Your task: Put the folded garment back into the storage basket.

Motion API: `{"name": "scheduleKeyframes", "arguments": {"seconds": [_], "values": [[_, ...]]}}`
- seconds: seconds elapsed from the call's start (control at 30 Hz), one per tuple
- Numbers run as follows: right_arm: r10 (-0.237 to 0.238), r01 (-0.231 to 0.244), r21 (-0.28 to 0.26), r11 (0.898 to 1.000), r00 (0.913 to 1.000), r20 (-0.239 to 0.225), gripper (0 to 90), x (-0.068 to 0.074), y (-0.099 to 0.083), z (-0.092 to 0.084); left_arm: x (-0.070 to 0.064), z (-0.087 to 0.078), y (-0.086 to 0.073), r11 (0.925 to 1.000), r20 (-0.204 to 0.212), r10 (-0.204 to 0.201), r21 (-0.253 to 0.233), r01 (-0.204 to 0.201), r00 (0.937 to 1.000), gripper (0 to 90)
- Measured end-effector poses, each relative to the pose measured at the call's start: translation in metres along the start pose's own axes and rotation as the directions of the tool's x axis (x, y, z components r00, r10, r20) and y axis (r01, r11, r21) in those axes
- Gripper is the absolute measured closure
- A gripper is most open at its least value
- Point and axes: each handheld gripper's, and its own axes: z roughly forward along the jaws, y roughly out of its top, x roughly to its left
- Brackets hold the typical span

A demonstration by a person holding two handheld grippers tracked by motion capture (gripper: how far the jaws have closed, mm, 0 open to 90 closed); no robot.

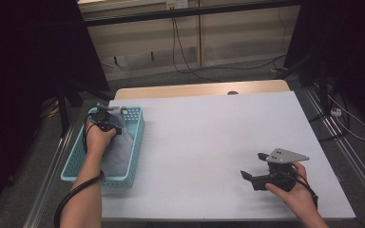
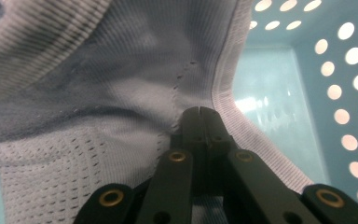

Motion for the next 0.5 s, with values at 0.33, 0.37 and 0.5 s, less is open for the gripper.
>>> {"name": "scheduleKeyframes", "arguments": {"seconds": [0.33,0.37,0.5], "values": [[0.0,0.0,-0.001,1.0,1.0,0.002,9.1,0.0,0.0,0.0,-0.001,-0.013,0.004,0.9997,-0.011,0.017,-0.018,-0.018,0.9998,88.9],[0.0,0.0,-0.004,1.0,1.0,0.002,9.1,0.0,0.001,-0.001,-0.001,-0.017,0.005,0.9995,-0.014,0.026,-0.016,-0.026,0.9996,88.5],[0.0,0.0,-0.007,1.0,1.0,0.002,9.1,0.0,0.002,-0.001,-0.003,-0.024,0.006,0.9995,-0.008,0.018,-0.027,-0.018,0.9998,86.1]]}}
